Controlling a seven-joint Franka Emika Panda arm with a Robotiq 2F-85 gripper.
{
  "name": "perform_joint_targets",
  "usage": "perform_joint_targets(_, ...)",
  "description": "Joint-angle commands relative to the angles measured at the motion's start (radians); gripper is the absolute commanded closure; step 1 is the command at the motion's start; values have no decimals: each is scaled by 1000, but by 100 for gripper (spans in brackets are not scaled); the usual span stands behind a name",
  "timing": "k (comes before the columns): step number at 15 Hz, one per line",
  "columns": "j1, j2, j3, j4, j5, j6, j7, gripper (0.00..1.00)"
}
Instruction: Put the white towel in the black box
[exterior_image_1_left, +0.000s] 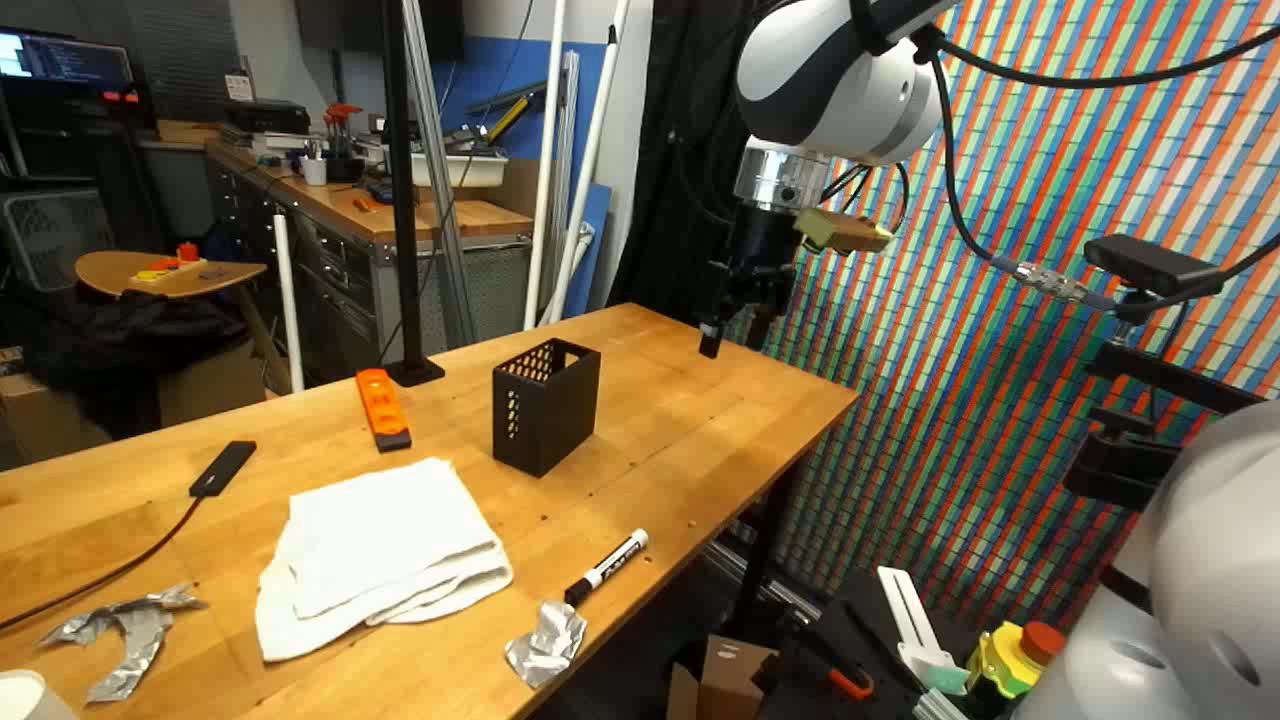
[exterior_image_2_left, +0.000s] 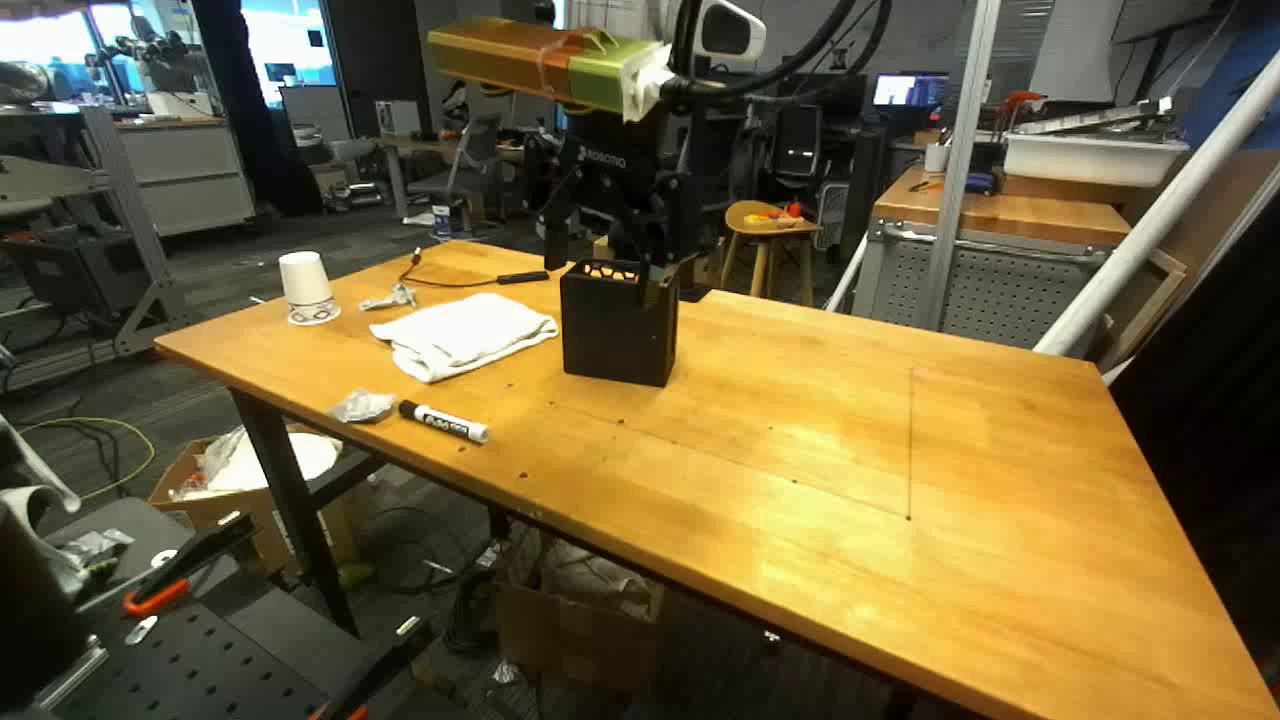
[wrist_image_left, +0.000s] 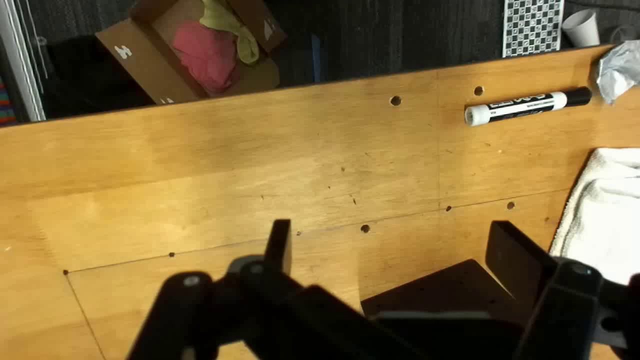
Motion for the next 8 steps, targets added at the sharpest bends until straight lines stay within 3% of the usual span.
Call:
perform_joint_targets(1,-18,2,17,5,6,-2,-5,0)
perform_joint_targets(8,-18,1,17,13,6,-2,-5,0)
